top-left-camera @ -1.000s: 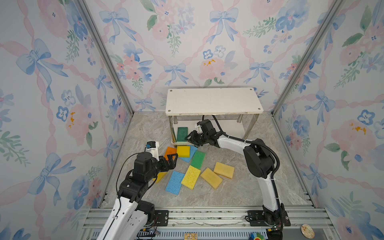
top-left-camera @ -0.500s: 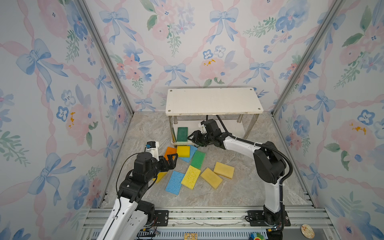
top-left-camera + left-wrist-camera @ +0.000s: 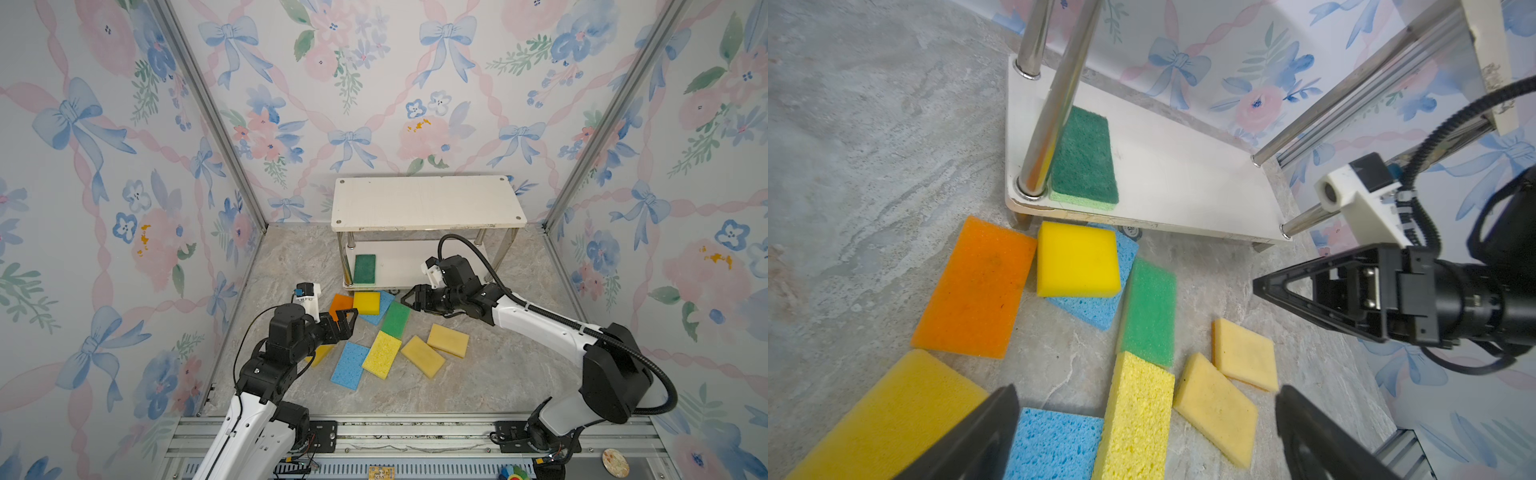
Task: Place and organize the cleaning sponges onto the shelf
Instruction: 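Withdraw the right gripper and move it over the pale yellow sponges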
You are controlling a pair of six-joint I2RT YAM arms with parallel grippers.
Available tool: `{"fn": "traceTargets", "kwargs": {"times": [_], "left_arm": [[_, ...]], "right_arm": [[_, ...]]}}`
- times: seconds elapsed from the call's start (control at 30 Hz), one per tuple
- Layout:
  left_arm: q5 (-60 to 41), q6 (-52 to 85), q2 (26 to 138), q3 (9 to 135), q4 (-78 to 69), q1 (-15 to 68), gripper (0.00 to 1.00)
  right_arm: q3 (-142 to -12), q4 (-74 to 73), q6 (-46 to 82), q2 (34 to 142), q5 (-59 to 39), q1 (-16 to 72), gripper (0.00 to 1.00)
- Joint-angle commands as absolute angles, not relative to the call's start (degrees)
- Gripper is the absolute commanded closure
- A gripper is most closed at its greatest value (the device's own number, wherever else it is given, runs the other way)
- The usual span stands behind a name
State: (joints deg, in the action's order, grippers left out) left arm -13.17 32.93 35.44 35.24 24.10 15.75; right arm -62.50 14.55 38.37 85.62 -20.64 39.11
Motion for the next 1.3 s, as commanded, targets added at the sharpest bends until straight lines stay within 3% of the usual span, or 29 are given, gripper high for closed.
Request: {"fn": "traceTargets", "kwargs": {"times": [0.0, 0.47, 1.27], "left_arm": [[-14.87, 31.37, 36.54, 34.85, 24.46, 15.56, 0.02], [-27.33, 38.53, 38.89, 31.95, 19.23, 15.68, 0.02], [-25.7, 48.16, 37.68, 21.01, 8.97, 23.9, 0.02]], "right_arm": [[-60.36, 26.21, 28.72, 80.87, -18.64, 39.12, 0.38], [-59.22, 51.69, 11.98, 72.59, -17.25, 32.52, 0.32], [-50.99, 42.33, 11.06, 77.27, -16.73, 22.98, 0.3]]}}
